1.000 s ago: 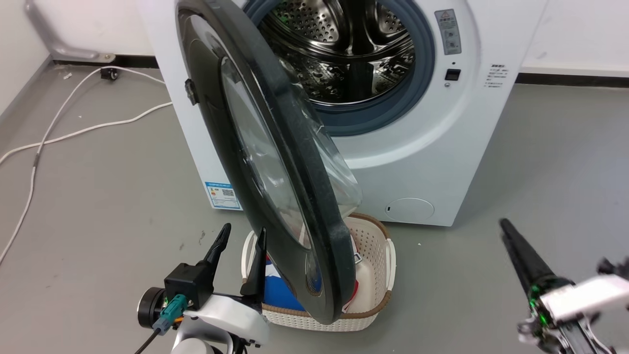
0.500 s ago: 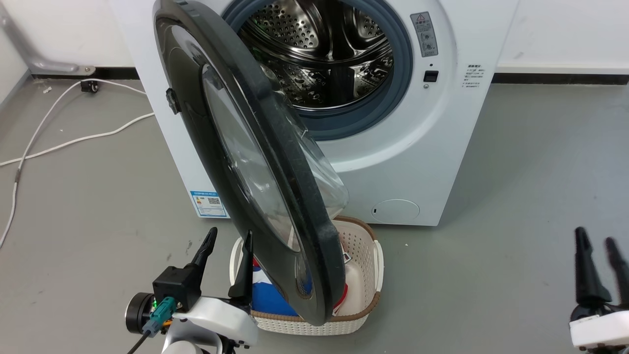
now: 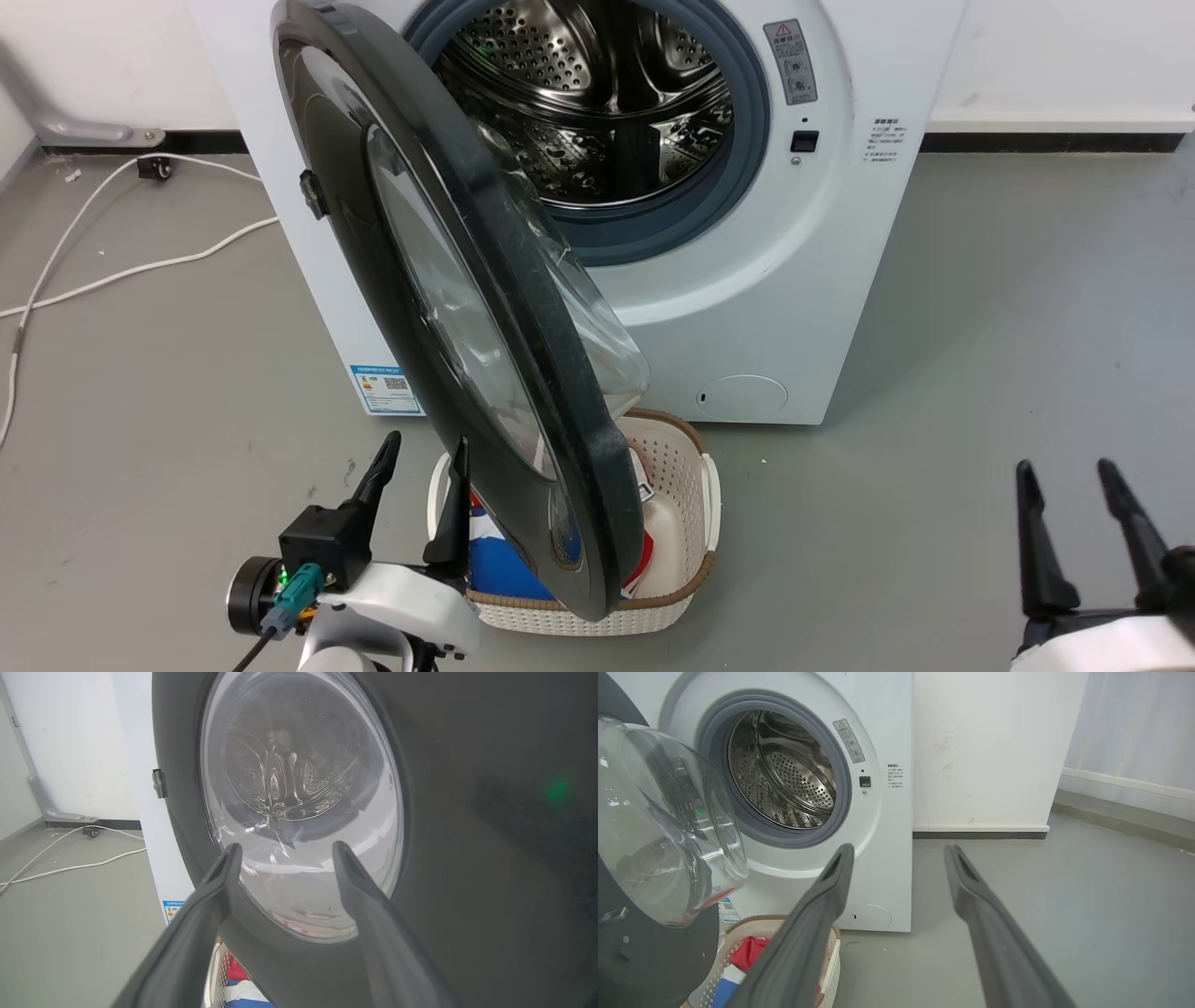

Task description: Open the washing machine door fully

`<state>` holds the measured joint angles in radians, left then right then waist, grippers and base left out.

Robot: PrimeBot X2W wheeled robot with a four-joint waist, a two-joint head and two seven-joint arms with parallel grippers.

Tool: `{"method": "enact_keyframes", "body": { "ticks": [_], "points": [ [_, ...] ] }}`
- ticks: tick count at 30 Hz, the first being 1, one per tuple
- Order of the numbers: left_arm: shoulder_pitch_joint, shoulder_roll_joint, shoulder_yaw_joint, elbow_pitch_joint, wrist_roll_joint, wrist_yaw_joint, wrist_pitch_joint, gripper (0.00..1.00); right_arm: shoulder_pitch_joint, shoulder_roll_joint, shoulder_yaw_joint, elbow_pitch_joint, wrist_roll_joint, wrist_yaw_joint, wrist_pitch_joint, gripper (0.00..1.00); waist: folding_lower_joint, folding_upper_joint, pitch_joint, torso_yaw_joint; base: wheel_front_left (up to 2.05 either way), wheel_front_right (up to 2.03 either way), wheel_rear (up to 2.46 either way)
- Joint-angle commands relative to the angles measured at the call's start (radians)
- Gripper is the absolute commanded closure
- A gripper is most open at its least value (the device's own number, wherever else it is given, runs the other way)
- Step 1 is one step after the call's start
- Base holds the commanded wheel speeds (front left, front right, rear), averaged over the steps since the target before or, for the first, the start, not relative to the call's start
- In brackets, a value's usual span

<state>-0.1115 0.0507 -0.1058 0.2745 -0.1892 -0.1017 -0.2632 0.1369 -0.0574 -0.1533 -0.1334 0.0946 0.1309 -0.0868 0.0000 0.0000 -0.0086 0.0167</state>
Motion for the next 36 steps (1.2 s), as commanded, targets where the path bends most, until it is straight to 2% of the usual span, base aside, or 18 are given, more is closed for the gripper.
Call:
{"method": "enact_keyframes", "body": {
  "ticks": [1,10,26,28,29,36],
  "points": [
    [0.003,0.000,0.003,0.001,0.001,0.000,-0.002,0.00,0.015,0.005,0.009,0.007,-0.006,0.000,-0.003,0.00,0.0000,0.0000,0.001,-0.001,0.00,0.00,0.00],
    [0.002,-0.001,0.013,0.010,0.012,0.004,-0.002,0.00,-0.002,0.008,0.072,0.060,-0.016,0.000,-0.029,0.00,0.0000,0.0000,0.002,-0.013,0.00,0.00,0.00],
    [0.003,-0.001,0.018,0.016,0.056,0.009,-0.002,0.00,-0.009,0.009,0.088,0.068,-0.009,0.000,-0.037,0.00,0.0000,0.0000,0.005,-0.009,0.00,0.00,0.00],
    [0.004,-0.001,0.018,0.017,0.048,0.008,-0.002,0.82,-0.008,0.009,0.088,0.067,-0.007,0.000,-0.039,0.00,0.0000,0.0000,0.004,-0.008,0.00,0.00,0.00],
    [0.005,-0.001,0.018,0.018,0.046,0.008,-0.002,1.00,-0.008,0.009,0.086,0.066,-0.006,0.000,-0.039,0.00,0.0000,0.0000,0.004,-0.008,0.00,0.00,0.00],
    [-0.006,-0.001,0.020,0.010,0.045,0.011,-0.003,1.00,-0.014,0.009,0.083,0.070,0.002,0.000,-0.037,0.00,0.0000,0.0000,0.006,0.003,0.00,0.00,0.00]
  ]
}}
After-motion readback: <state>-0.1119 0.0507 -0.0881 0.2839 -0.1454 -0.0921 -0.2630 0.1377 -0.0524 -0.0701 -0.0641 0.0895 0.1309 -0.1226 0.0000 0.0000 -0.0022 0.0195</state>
